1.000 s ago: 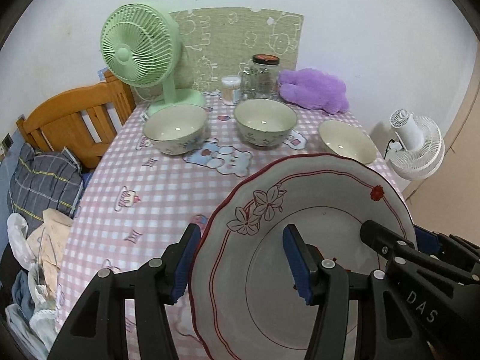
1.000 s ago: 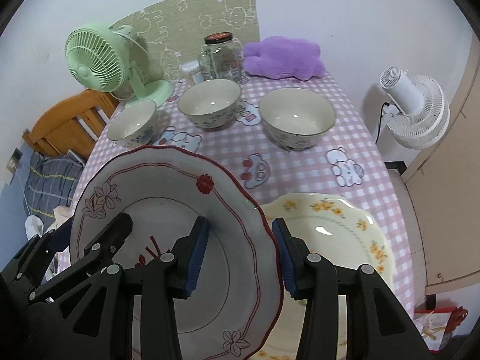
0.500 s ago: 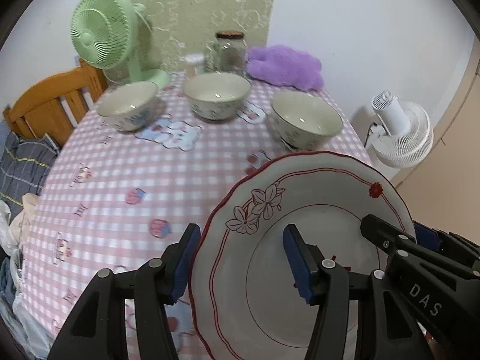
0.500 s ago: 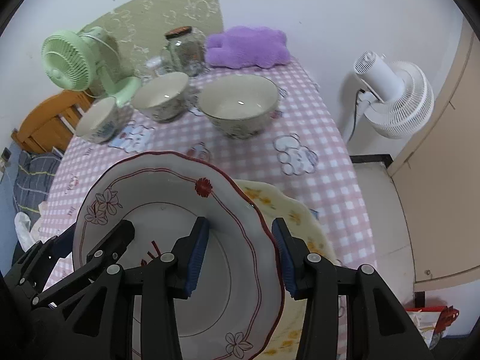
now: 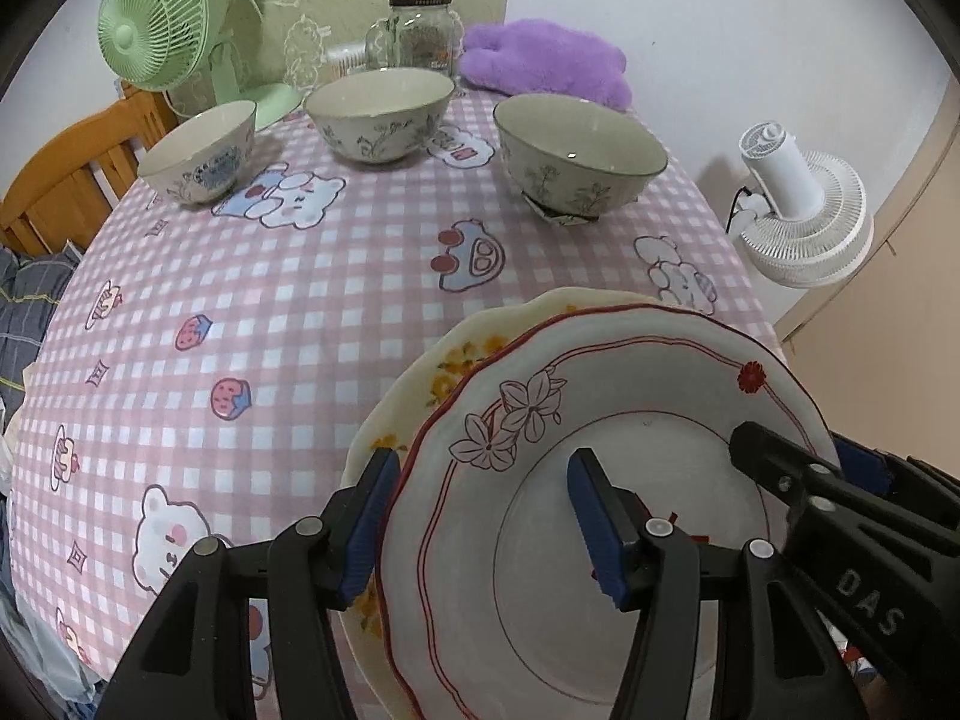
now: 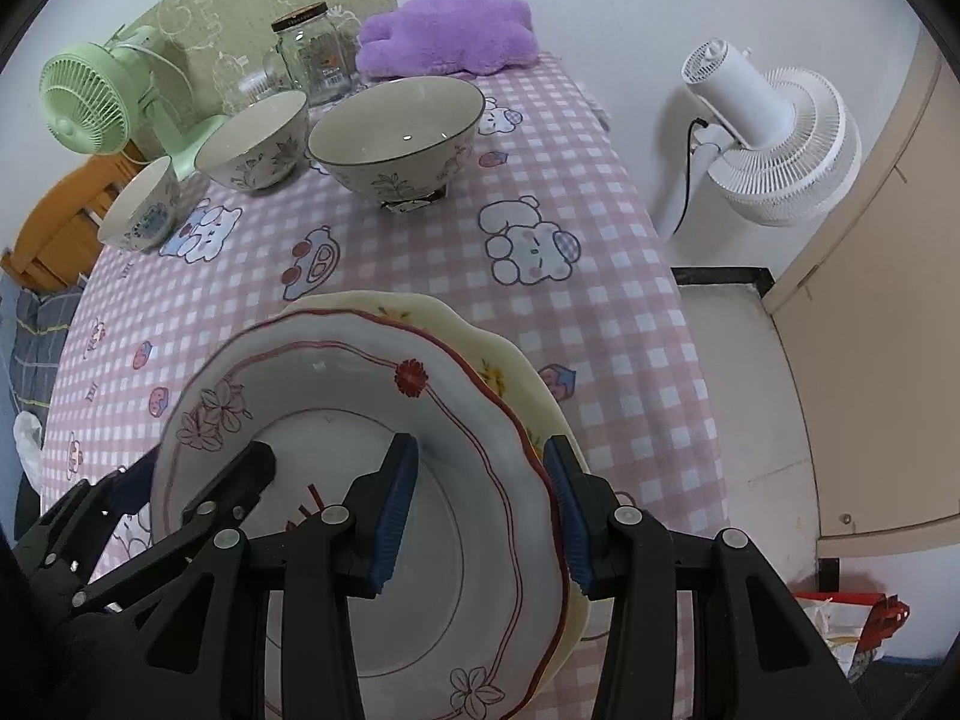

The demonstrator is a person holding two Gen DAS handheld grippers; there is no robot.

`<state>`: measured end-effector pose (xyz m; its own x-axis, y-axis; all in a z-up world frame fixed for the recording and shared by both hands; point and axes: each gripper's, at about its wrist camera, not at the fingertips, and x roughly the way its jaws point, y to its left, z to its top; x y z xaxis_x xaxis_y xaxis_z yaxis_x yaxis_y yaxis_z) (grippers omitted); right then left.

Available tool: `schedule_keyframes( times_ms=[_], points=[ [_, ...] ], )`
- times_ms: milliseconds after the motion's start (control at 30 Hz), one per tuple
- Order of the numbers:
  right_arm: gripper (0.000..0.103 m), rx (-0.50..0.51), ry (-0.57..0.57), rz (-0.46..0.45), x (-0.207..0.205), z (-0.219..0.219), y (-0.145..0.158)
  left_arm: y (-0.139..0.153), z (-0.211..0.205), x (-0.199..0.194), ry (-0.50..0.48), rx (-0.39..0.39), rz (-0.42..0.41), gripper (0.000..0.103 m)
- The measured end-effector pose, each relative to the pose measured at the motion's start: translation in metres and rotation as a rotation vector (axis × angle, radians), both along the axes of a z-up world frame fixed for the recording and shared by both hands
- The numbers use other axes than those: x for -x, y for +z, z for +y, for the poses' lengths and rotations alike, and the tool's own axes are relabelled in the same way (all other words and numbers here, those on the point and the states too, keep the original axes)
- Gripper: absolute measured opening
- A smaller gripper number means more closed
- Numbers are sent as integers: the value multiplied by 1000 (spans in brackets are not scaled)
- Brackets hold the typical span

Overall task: Organize plates and bowls
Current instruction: 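Carry the red-patterned plate with both grippers over the orange-flowered plate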

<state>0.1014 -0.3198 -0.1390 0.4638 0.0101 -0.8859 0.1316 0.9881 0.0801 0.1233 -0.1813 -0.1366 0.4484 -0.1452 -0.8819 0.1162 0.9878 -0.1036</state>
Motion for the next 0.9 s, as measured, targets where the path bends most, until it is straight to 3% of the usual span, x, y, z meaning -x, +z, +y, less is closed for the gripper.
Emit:
schedule_keyframes(
  times_ms=[333, 700, 900],
  points=[
    [46, 41, 4, -20, -2, 3, 3, 0, -5, -1, 15, -25, -34, 58],
    [46, 37, -42, -12, 3, -8, 4, -10, -15, 3, -10, -1, -10, 60],
    [46, 57, -51, -5, 4, -9, 0, -12, -28, 8, -46, -55, -58, 60]
  ],
)
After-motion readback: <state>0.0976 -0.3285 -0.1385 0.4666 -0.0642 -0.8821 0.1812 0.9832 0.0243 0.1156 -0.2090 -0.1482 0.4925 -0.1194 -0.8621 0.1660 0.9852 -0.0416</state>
